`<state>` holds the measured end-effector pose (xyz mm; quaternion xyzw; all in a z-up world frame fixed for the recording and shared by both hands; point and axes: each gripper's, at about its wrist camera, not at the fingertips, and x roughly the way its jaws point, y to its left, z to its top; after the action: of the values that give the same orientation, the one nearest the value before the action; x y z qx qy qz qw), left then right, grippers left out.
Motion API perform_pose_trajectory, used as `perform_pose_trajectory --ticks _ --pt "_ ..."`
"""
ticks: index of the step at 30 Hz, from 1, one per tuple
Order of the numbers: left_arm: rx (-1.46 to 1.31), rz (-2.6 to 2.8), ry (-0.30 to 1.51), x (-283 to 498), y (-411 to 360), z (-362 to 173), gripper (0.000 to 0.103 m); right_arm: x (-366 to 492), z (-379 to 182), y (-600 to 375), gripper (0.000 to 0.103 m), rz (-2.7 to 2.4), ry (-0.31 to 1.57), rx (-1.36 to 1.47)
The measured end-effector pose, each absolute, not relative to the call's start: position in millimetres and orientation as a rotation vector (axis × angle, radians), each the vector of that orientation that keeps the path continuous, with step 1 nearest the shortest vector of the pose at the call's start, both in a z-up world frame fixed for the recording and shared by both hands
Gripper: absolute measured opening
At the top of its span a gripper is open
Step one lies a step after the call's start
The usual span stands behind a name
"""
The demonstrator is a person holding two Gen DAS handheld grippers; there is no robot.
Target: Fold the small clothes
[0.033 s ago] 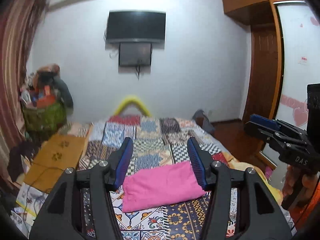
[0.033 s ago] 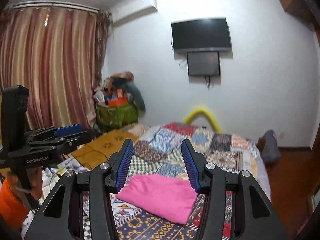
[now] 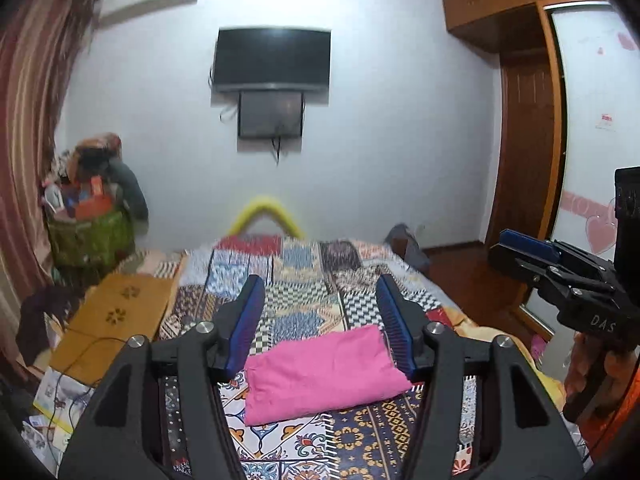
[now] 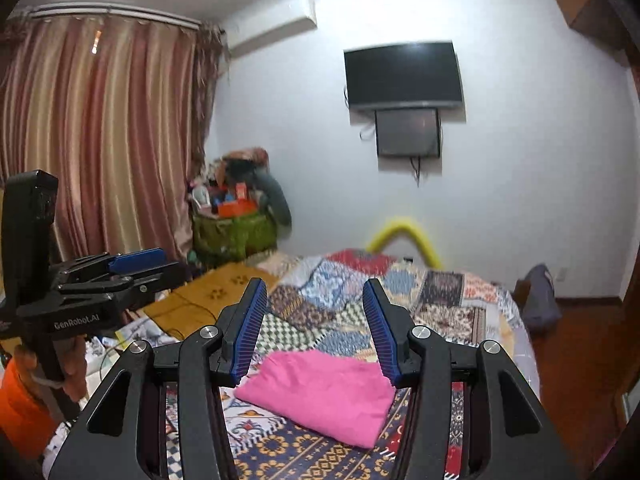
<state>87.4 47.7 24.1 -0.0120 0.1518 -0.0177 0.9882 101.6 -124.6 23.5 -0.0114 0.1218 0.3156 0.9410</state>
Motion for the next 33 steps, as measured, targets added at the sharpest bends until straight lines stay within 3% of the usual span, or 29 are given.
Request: perform_pose_trajectory --ticks 1,3,4,6,10,12,33 --pt "-0.022 -0.036 0.294 80.8 45.2 25.5 0.062 93.4 24.5 -125.8 0.049 0.639 0.234 -0.015" --pt "-0.017 -0.024 0.273 67.6 40.2 26.0 0.071 85.6 24.8 -126.5 0.068 0.633 0.219 -0.009" --pt "-0.012 -0.015 0.261 61.7 37.6 26.2 0.075 81.1 24.2 -127.5 0.072 0.62 0.209 -0.004" --pt "-0.015 -0.006 0.242 53.6 34.9 26.3 0.093 76.9 22.4 -127.4 0.081 0.598 0.192 -0.003" --pt "-0.035 0.006 0.214 38.4 33.8 28.6 0.101 75.5 19.8 -127.7 0.091 0.579 0.201 0.017" --pt "-0.043 0.006 0.206 35.3 33.5 28.6 0.102 76.3 19.2 -128.0 0.102 0.56 0.209 0.016" --pt "-0.043 -0.003 0.217 30.2 27.4 18.5 0.103 59.7 11.2 -133.3 0.103 0.532 0.233 0.014"
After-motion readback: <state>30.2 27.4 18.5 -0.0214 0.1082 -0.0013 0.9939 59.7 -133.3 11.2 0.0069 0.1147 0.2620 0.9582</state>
